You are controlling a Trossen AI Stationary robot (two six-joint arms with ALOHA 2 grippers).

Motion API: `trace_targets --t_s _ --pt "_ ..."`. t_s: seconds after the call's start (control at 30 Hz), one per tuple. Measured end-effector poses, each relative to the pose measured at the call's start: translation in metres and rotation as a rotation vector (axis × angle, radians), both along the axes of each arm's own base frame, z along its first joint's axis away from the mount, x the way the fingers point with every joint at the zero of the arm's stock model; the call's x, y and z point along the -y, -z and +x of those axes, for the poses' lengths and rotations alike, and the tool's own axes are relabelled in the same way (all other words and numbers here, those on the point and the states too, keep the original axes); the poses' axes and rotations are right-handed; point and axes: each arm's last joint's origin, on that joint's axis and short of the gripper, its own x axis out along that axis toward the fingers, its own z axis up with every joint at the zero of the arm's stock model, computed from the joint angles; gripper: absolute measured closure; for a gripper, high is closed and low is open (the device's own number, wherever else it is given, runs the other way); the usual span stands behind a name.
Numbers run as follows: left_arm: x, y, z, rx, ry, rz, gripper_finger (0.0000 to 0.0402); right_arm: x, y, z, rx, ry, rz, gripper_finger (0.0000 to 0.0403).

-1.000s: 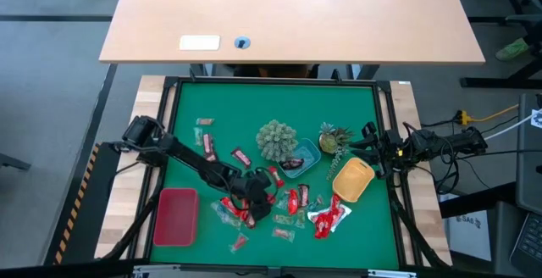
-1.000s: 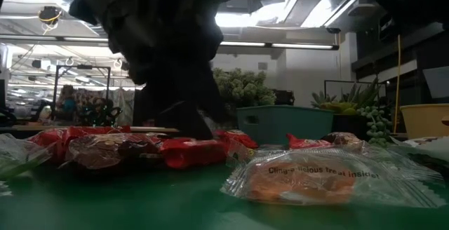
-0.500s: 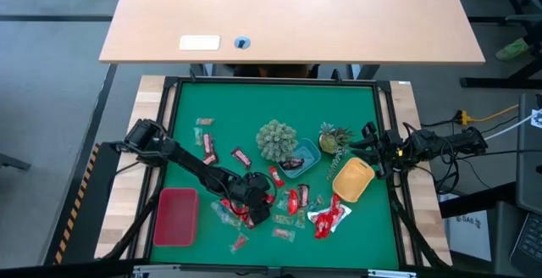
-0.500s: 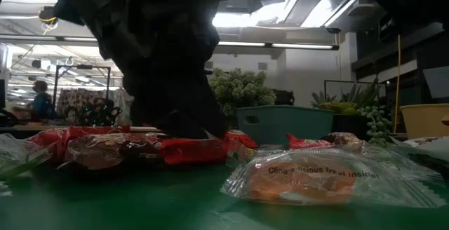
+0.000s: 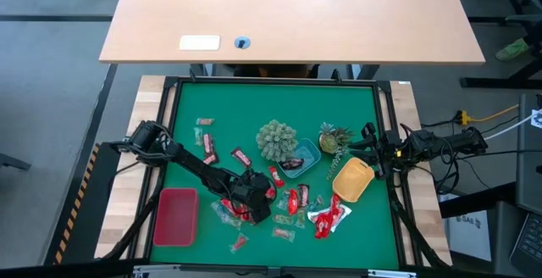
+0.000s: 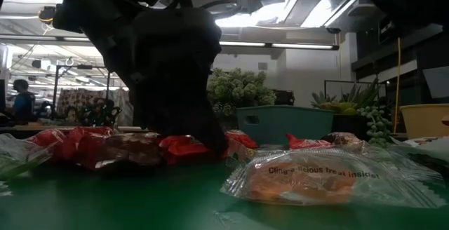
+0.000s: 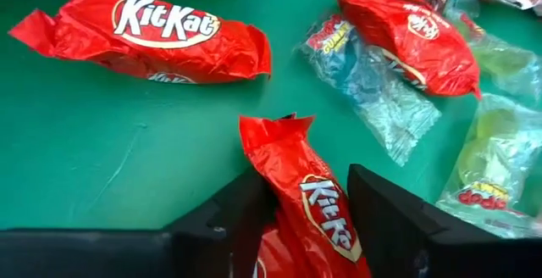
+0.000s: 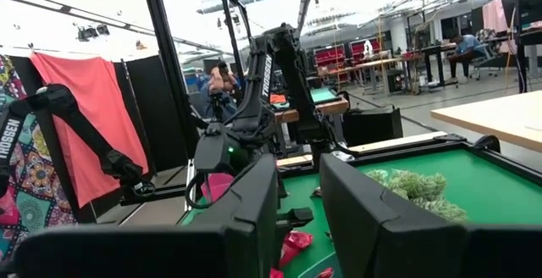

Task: Organize candy in baskets
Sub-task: Put the red chocolate into the red bin

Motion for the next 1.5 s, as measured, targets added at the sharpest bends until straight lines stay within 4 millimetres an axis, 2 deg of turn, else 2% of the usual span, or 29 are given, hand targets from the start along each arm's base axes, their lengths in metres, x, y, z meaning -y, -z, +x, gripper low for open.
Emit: trace_targets --t_s 0.27,0.77,1.5 --pt "-0.001 0.000 0.001 0.011 -0.011 -0.006 0.0273 0.000 0.000 0.000 0.000 0.001 0.000 0.0308" --pt "-0.003 -0.020 0.010 0.053 -0.001 -0.058 0.0274 0.000 0.000 0.000 -0.001 0.003 0.000 0.0308" --pt "-0.006 -0.016 0.007 -0.010 0.089 0.008 0.0274 0.000 0.002 0.000 -0.020 0.003 -0.005 0.0308"
